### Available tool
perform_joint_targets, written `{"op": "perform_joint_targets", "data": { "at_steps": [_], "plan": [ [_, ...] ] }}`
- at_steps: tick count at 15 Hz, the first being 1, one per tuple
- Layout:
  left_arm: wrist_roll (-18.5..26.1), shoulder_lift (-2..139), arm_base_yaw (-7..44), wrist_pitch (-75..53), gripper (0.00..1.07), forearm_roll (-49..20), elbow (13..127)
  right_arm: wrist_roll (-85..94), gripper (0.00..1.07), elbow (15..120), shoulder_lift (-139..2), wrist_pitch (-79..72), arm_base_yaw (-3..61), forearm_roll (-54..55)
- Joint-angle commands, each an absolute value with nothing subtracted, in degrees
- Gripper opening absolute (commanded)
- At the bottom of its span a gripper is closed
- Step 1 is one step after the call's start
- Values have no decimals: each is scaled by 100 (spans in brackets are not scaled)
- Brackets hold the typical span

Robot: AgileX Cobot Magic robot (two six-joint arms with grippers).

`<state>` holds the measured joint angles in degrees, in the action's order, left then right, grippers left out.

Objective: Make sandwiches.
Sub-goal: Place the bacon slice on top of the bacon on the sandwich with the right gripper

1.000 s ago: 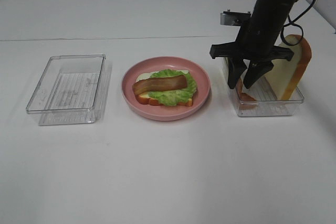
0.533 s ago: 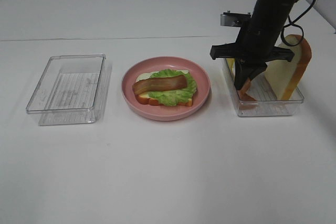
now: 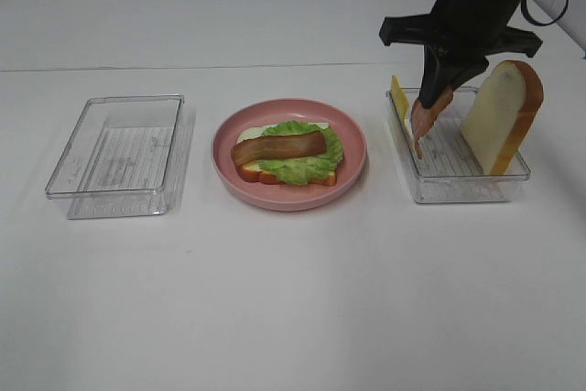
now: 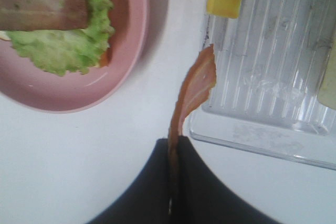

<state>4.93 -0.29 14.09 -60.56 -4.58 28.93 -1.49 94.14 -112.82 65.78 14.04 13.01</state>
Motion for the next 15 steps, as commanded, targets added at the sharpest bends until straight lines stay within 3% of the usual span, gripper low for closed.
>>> {"op": "perform_joint_targets", "data": {
  "at_steps": [1, 7, 15],
  "plan": [
    [504, -160, 1398, -5999, 75, -487, 2865, 241, 0, 9454, -10863, 6635, 1409, 2063],
    [504, -160, 1398, -5999, 75, -487, 2865, 1324, 0, 9454, -10915, 5964, 1478, 4618],
    [504, -160, 1398, -5999, 75, -481, 2865, 1581, 0, 9454, -12026, 4607, 2045, 6113]
  ]
}}
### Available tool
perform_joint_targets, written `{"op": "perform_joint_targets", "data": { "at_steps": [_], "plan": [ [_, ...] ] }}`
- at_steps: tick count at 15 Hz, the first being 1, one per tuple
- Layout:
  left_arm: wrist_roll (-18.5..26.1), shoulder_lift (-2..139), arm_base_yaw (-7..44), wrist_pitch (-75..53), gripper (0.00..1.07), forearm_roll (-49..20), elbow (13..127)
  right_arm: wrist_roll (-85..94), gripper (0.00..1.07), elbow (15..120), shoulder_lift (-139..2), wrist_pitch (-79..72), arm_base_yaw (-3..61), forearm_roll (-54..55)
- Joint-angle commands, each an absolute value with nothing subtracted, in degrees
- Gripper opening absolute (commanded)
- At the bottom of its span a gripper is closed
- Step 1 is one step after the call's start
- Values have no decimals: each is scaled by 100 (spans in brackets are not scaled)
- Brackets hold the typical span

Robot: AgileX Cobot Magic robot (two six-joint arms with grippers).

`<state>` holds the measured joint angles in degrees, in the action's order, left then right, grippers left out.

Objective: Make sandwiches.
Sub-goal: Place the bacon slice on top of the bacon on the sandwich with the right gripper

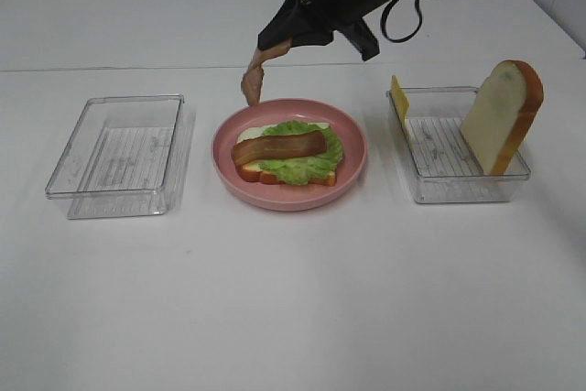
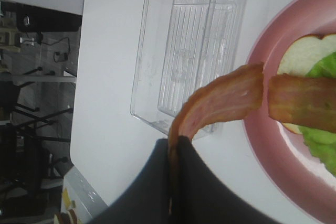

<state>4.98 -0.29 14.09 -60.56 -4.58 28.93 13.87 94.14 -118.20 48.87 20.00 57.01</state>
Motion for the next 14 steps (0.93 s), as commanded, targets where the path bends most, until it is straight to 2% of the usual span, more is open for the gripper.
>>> {"op": "perform_joint_targets", "data": {
  "at_steps": [1, 4, 8, 11, 14],
  "plan": [
    [504, -160, 1398, -5999, 75, -481, 2865, 1616, 0, 9454, -12193, 4377, 2063, 6320],
    [504, -160, 1398, -5999, 75, -481, 2865, 1616, 0, 9454, -12651, 3856, 2080, 6996],
    [504, -160, 1398, -5999, 75, -481, 2865, 1576, 0, 9454, -13035, 3988, 2068, 7013],
    [504, -160, 1398, -5999, 75, -481, 2865, 1192, 0, 9454, -13006, 3994, 2051, 6509],
    [504, -160, 1398, -5999, 75, -481, 2865, 361, 0, 9454, -12834, 3925, 2051, 5265]
  ]
}}
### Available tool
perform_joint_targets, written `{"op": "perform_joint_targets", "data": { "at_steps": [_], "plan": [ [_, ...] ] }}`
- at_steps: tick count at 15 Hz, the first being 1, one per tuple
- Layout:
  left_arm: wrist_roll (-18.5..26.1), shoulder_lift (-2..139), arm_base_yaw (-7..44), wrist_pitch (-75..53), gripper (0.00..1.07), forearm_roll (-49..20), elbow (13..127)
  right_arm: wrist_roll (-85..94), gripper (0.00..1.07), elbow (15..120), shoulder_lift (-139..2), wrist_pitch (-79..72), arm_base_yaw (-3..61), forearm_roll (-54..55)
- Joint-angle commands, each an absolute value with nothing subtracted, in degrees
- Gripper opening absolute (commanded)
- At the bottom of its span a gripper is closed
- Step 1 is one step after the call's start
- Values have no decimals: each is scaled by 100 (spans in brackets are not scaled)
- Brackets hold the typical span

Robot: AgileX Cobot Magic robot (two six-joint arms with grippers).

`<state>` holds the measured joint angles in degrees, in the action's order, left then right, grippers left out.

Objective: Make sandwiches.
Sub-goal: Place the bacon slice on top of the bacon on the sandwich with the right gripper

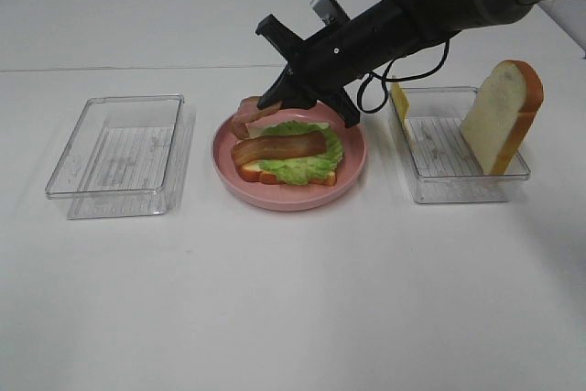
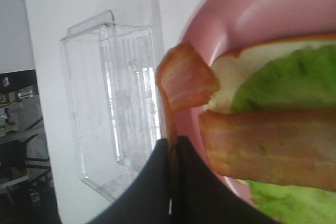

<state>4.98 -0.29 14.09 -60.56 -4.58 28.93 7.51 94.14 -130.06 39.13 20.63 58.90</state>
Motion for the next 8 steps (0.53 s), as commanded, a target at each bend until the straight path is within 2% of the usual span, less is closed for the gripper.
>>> {"op": "perform_joint_targets", "data": {
  "at_steps": [1, 2, 5, 6, 8],
  "plan": [
    [504, -160, 1398, -5999, 75, -481, 2865, 46, 0, 9454, -12754, 3925, 2051, 4773],
    [504, -160, 1398, -5999, 75, -481, 2865, -584, 0, 9454, -12685, 4079, 2057, 3913],
    [504, -160, 1398, -5999, 75, -481, 2865, -785, 1, 9454, -12685, 4217, 2057, 3541],
    [504, -160, 1398, -5999, 75, -481, 2865, -814, 10, 9454, -12685, 4263, 2068, 3507],
    [504, -160, 1398, -5999, 75, -481, 2865, -802, 41, 9454, -12680, 4263, 2068, 3535]
  ]
}}
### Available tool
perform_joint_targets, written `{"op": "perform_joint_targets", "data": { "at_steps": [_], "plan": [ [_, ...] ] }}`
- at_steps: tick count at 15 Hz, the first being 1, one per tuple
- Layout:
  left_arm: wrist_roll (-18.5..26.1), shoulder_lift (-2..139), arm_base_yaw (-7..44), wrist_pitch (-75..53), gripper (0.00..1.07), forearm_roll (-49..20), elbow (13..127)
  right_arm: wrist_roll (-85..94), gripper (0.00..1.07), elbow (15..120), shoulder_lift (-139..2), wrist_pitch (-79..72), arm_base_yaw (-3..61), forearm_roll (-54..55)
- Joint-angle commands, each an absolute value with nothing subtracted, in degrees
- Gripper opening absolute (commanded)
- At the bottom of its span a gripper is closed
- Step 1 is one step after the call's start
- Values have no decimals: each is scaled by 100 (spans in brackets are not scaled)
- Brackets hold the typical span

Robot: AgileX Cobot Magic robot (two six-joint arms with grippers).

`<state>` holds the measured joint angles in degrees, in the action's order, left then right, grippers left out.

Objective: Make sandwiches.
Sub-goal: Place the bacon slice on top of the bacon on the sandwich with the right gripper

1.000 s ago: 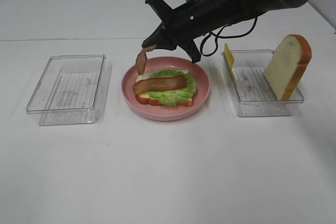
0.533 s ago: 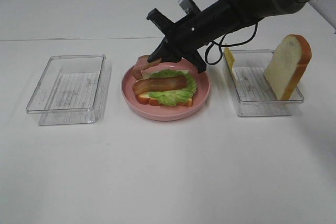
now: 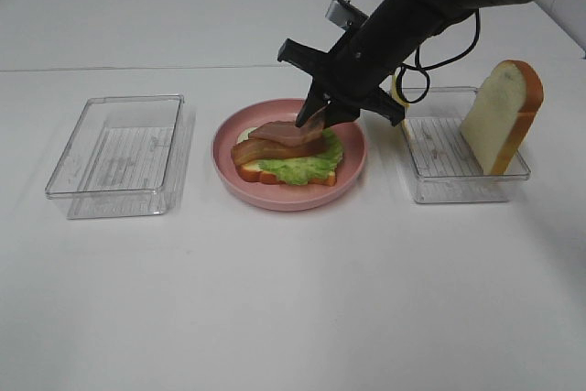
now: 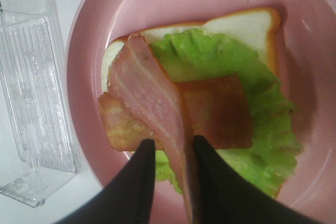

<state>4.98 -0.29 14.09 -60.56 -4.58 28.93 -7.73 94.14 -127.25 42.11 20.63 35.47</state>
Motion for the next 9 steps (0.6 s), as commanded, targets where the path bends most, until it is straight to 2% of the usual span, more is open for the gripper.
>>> {"op": "perform_joint_targets", "data": {
  "at_steps": [1, 2, 3, 9],
  "plan": [
    [504, -160, 1398, -5999, 75, -481, 2865, -751, 52, 9454, -12680, 4269, 2068, 3535],
    [504, -160, 1398, -5999, 75, -481, 2865, -665, 61, 9454, -12668, 4343, 2068, 3541],
    [504, -160, 1398, -5999, 75, -481, 2865, -579, 64, 9454, -12628, 4423, 2068, 3529],
    [504, -160, 1398, -5999, 75, -481, 2865, -458, 64, 9454, -12026, 5174, 2068, 3025]
  ]
}}
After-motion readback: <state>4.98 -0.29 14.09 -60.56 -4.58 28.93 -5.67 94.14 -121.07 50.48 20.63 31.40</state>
